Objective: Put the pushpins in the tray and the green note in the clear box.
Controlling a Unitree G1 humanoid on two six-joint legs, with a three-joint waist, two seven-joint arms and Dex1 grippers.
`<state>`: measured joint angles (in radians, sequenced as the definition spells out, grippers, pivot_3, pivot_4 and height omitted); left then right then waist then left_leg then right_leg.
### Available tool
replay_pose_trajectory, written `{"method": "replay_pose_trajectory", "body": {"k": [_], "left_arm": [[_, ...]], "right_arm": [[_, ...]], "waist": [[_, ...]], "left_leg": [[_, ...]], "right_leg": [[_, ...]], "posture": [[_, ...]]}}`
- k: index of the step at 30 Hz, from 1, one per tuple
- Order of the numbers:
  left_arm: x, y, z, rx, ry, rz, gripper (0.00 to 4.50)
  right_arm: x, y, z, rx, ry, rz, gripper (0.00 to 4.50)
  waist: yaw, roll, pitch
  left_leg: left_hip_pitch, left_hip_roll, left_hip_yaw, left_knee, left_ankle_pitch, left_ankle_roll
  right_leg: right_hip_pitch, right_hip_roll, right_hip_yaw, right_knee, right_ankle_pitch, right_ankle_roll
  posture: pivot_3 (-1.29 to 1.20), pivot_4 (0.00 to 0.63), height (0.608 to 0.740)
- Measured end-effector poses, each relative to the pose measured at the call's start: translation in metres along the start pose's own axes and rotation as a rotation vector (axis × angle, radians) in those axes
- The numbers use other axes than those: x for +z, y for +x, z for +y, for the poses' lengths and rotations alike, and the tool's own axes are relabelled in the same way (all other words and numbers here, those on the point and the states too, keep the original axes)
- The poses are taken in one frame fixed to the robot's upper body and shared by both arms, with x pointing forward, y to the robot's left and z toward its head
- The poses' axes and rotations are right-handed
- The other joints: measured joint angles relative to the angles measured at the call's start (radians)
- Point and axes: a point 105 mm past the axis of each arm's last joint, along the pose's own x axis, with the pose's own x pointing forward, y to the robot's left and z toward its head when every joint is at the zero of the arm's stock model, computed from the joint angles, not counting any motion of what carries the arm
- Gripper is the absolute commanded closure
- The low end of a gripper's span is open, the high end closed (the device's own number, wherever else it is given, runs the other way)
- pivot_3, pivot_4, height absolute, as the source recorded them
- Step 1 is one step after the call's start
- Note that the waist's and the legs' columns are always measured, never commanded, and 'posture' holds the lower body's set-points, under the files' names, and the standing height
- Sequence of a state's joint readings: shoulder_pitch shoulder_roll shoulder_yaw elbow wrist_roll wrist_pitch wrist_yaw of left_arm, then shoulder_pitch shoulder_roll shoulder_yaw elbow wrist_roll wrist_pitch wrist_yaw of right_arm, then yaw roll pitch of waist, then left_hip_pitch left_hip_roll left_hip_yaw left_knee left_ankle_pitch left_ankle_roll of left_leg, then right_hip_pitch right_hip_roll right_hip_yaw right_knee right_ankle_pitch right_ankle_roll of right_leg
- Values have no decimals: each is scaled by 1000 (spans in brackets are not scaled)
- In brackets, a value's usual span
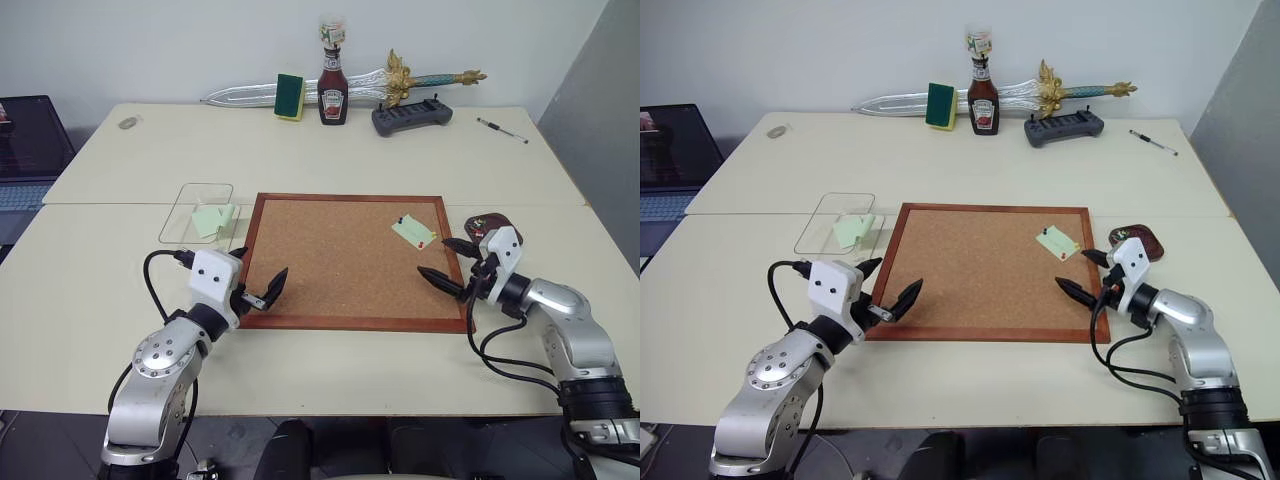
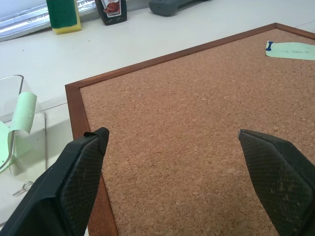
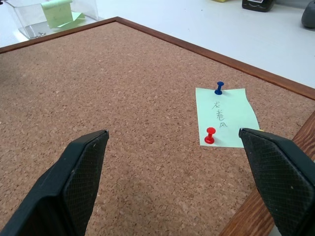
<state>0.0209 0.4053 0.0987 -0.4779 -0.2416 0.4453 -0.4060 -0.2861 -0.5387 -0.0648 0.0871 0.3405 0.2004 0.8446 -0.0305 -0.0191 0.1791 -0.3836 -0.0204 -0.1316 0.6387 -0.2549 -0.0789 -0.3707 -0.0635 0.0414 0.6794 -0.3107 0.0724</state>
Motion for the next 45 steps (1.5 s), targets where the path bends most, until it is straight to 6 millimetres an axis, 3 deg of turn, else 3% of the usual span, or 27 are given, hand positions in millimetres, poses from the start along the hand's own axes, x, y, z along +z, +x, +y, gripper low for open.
{"method": "replay_pose_trajectory", "body": {"k": [7,13,18,21,24,27,33,41,43,45], "left_arm": [[11,5,4,21,39,-45,50],[7,8,7,29,45,-19,50],[12,13,1,-53,30,-43,50],[19,15,-3,-111,36,-73,421],[20,24,-2,-167,51,-73,1178],[20,30,-5,-199,51,-67,1599],[15,55,-26,-372,78,-12,2659],[15,83,-46,-459,54,-20,4145],[11,89,-48,-463,41,-9,4460],[6,92,-50,-466,32,7,4460]], "right_arm": [[-3,-1,-3,-9,3,-1,0],[-6,-3,-1,-3,12,7,0],[-10,-6,5,16,20,20,0],[-8,-6,6,20,15,18,0],[-3,-8,6,22,8,14,0],[-1,-9,7,24,8,11,0],[6,-6,11,24,-6,-1,0],[8,0,18,31,-2,-4,0],[11,1,19,25,-5,-8,0],[12,2,19,25,-7,-8,0]], "waist": [[0,0,0],[0,0,0],[-1,0,0],[-1,0,0],[0,0,0],[0,0,0],[-1,0,0],[-2,0,0],[-2,0,0],[-2,0,0]], "left_leg": [[0,0,0,0,0,0],[0,0,0,0,0,0],[0,0,0,0,0,0],[0,0,0,0,0,0],[0,0,0,0,0,0],[0,0,0,0,0,0],[0,0,0,0,0,0],[-1,0,0,0,0,0],[-1,0,0,0,0,0],[-1,0,0,0,0,0]], "right_leg": [[0,0,0,0,0,0],[0,0,0,0,0,0],[-1,0,0,0,0,0],[0,0,0,0,0,0],[0,0,0,0,0,0],[0,0,0,0,0,0],[-1,0,0,0,0,0],[-1,0,0,0,0,0],[-2,0,0,0,0,0],[-2,0,0,0,0,0]], "posture": [[0,150,740],[0,150,740],[0,150,740],[0,150,740],[0,150,740],[0,150,740],[0,150,740],[0,150,740],[0,150,740],[0,150,740]]}}
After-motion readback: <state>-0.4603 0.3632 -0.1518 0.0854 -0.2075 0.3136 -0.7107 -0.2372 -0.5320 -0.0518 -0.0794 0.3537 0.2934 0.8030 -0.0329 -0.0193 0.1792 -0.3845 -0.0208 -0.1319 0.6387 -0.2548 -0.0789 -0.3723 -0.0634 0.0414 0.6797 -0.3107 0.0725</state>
